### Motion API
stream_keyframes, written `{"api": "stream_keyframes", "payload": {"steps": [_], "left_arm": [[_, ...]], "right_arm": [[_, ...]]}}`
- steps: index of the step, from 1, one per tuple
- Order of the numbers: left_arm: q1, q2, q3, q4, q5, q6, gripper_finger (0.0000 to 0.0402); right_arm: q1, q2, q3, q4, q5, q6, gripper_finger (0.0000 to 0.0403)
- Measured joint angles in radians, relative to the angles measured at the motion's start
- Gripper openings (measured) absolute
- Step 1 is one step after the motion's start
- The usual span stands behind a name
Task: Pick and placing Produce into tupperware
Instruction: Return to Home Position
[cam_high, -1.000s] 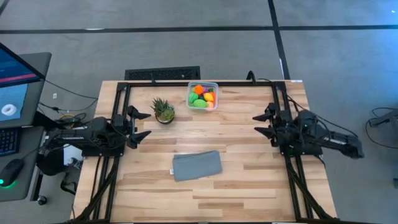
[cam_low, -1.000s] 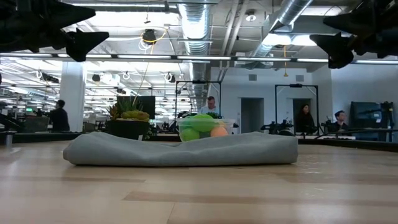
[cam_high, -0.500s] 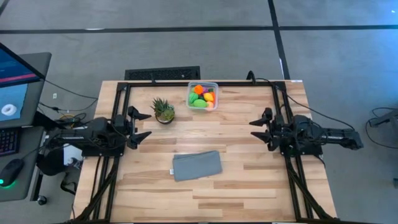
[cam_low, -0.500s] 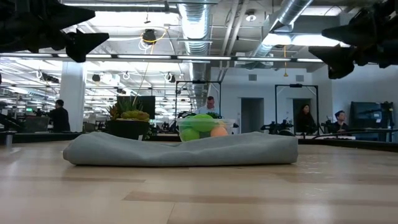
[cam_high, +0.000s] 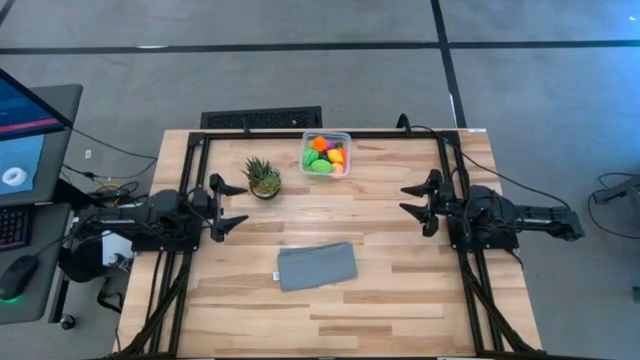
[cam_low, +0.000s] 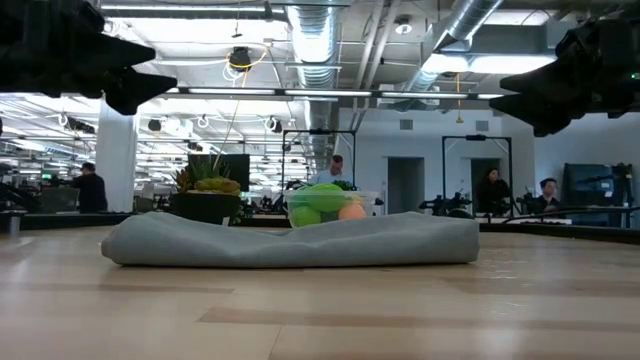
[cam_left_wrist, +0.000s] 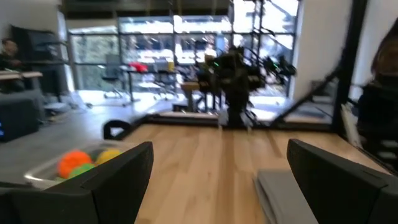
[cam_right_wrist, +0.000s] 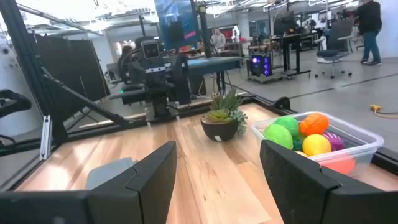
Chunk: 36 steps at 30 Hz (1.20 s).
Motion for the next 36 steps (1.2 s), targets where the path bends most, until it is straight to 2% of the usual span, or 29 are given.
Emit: {"api": "stream_keyframes", "payload": {"steps": [5,9,13,20,36], "left_arm": [[0.0,0.002,0.0,-0.029,0.051,-0.003,0.036],[0.0,0.002,0.0,-0.013,0.042,0.001,0.036],[0.0,0.002,0.0,-0.076,0.0,-0.037,0.036],[0.0,0.012,0.0,-0.094,0.11,0.017,0.036],[0.0,0.012,0.0,-0.095,0.106,-0.005,0.036]], "right_arm": [[0.0,0.0,0.0,0.0,0.0,0.0,0.0256],[0.0,0.0,0.0,0.0,-0.003,0.008,0.0256],[0.0,0.0,0.0,-0.001,-0.009,0.046,0.0256],[0.001,0.0,0.0,-0.009,-0.05,0.053,0.0256],[0.0,0.0,-0.001,-0.009,-0.05,0.053,0.0256]]}}
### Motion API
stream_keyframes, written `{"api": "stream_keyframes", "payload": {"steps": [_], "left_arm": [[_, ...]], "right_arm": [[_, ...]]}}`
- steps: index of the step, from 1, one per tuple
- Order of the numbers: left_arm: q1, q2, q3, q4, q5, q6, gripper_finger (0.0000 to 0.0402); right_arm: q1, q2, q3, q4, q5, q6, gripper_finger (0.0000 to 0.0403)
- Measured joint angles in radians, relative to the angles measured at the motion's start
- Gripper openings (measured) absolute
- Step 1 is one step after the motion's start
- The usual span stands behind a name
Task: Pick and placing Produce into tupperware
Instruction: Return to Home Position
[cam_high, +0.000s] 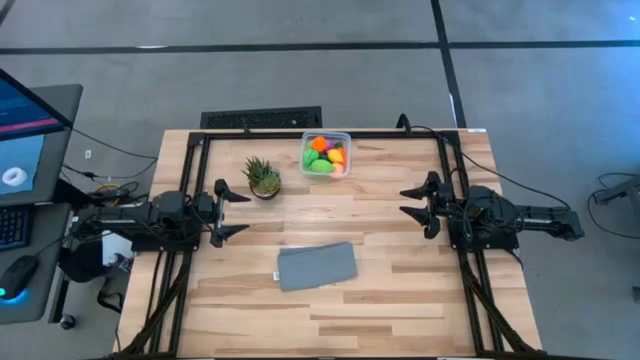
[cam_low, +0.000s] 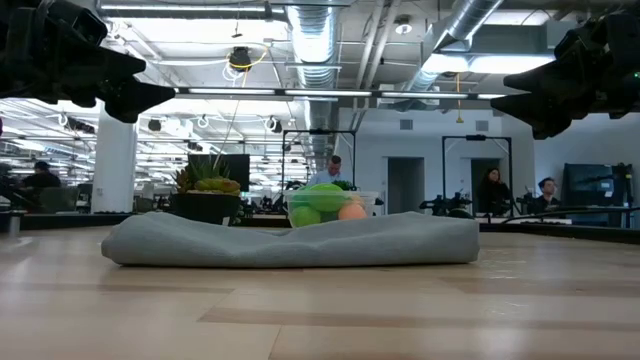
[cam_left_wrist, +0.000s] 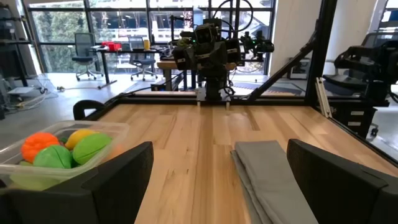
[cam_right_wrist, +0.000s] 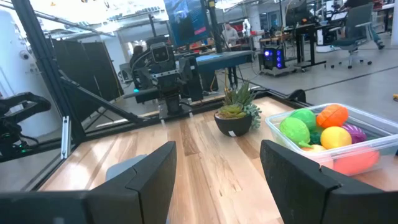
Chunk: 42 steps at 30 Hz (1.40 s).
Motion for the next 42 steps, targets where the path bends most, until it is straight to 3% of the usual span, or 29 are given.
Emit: {"api": "stream_keyframes", "payload": {"steps": [42], "left_arm": [[0.0,0.0,0.0,-0.001,0.0,0.01,0.036]], "right_arm": [[0.0,0.0,0.0,0.0,0.0,0.0,0.0256]]}}
